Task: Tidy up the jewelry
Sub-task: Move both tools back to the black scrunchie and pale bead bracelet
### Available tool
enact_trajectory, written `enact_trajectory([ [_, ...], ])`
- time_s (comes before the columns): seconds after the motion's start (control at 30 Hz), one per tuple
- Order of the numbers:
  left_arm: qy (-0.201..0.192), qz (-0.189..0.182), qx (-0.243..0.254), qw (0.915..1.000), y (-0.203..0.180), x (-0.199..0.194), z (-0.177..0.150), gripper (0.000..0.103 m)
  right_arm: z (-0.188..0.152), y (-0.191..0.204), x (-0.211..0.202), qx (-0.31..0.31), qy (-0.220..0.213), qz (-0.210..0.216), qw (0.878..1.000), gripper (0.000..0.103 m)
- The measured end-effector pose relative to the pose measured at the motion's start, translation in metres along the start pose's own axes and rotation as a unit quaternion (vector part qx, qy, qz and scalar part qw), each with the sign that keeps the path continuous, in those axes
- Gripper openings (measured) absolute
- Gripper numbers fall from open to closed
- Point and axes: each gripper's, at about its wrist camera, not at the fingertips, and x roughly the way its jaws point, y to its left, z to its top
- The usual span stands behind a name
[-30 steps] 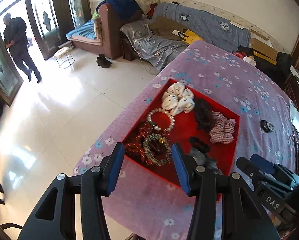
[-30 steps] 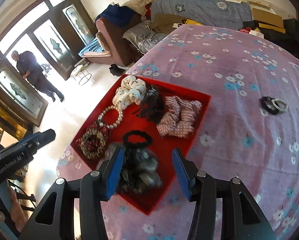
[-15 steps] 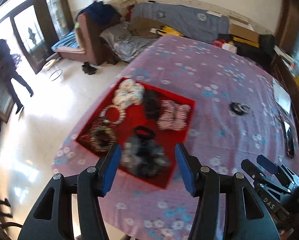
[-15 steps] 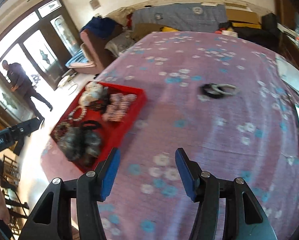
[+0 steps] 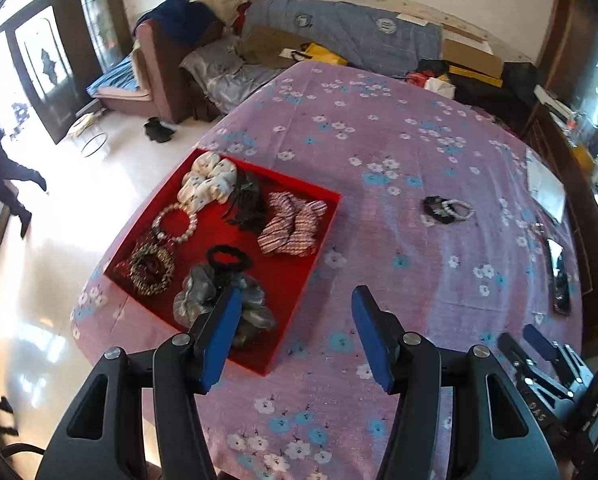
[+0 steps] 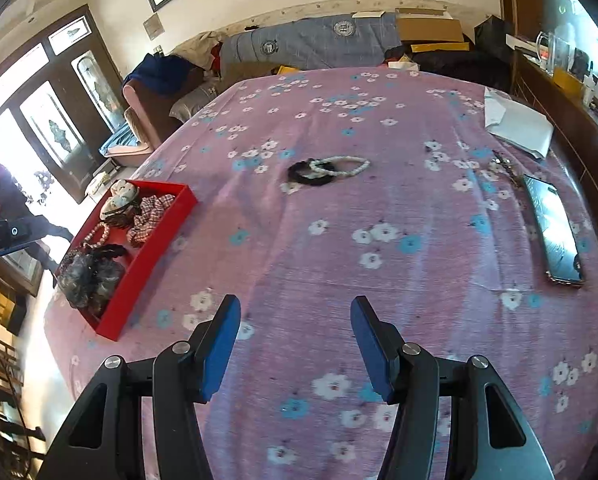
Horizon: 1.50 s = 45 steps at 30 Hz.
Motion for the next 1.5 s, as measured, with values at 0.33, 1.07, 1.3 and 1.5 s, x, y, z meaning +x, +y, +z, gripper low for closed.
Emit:
enact_trajectory([
  [0.33,0.040,0.016,-0.017,0.9989,0.009,0.037,0.005,0.057,-0.009,-0.037,0.013,0.045,0.003,-0.006,0.999,0.062],
  [1.07,0.070,-0.094,0.077,0.9901,-0.094,0.185,0.120,0.056,0.050,-0.062,0.054,0.119,0.024,-0.049,0.991,0.061],
  [1.3,0.068,-0.123,0.155,0.9778,-0.156,0.218,0.112,0.054,0.106,-0.076,0.111,0.103,0.017,-0.042,0.994,0.061],
  [1.5,0.077,-0.145,0.158,0.9737,-0.174,0.239,0.108,0.037,0.132,-0.078,0.156,0.079,0.042,-0.042,0.995,0.050],
])
